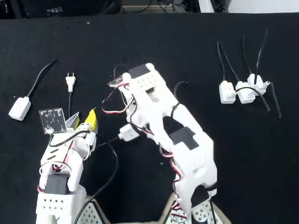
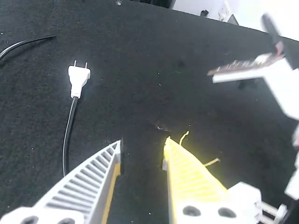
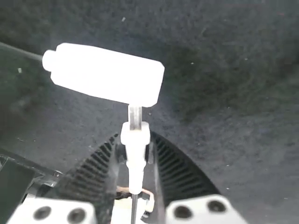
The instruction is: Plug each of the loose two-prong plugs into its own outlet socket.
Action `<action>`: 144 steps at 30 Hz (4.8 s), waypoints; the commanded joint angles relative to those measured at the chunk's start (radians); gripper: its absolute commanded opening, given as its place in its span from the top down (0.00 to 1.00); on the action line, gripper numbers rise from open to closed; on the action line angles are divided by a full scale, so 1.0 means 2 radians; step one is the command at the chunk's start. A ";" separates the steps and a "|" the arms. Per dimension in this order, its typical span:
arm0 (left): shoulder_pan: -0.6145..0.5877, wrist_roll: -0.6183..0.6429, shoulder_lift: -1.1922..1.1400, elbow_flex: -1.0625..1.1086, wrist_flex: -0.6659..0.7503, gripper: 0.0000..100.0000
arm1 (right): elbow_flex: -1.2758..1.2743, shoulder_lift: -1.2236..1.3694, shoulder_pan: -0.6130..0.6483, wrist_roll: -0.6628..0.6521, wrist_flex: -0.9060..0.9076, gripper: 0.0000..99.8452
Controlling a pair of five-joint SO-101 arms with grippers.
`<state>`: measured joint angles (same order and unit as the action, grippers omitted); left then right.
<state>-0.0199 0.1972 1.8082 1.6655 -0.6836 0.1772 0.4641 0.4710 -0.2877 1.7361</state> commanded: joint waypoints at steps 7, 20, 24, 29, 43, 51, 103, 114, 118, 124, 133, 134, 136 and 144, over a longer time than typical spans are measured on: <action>0.005 -0.004 0.005 -0.004 0.002 0.85 | 0.003 -0.085 -0.037 -0.023 0.015 0.99; 0.004 -0.004 0.005 -0.004 0.002 0.85 | -0.196 -0.188 -0.103 -0.072 0.016 0.99; 0.004 -0.004 0.005 -0.004 0.002 0.85 | -0.277 -0.261 -0.101 -0.070 0.016 0.99; 0.005 -0.004 0.005 -0.004 0.002 0.85 | -0.319 -0.252 -0.101 -0.084 0.015 0.99; 0.005 -0.004 0.005 -0.003 0.002 0.85 | -0.194 -0.110 -0.100 -0.102 -0.043 0.99; 0.005 -0.004 0.005 -0.003 0.002 0.85 | -0.129 -0.054 -0.072 -0.103 -0.038 0.99; 0.006 -0.004 0.005 -0.004 0.002 0.85 | -0.023 -0.180 -0.016 -0.066 0.015 0.92; 0.033 -0.029 0.005 0.000 0.002 0.85 | -0.449 -0.478 -0.032 -0.067 -0.165 0.92; 0.057 -0.054 0.002 -0.003 -0.005 0.85 | -0.519 -0.488 -0.051 -0.096 -0.219 0.92; 0.094 -0.101 0.000 -0.026 -0.047 0.84 | -0.561 -0.478 -0.111 -0.147 -0.290 0.85; 0.093 -0.102 -0.147 -0.099 -0.031 0.84 | -0.612 -0.470 -0.107 -0.157 -0.356 0.85; 0.093 -0.102 -0.186 -0.112 -0.020 0.84 | -0.614 -0.470 -0.101 -0.155 -0.358 0.85; 0.093 -0.101 -0.263 -0.138 -0.003 0.84 | -0.617 -0.470 -0.088 -0.154 -0.354 0.87; 0.092 -0.099 -0.407 -0.184 0.031 0.85 | -0.626 -0.469 -0.064 -0.157 -0.358 0.89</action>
<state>0.1565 0.0008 1.0579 1.3740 -0.6513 -1.0748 -0.4718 0.3284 -0.5915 1.0319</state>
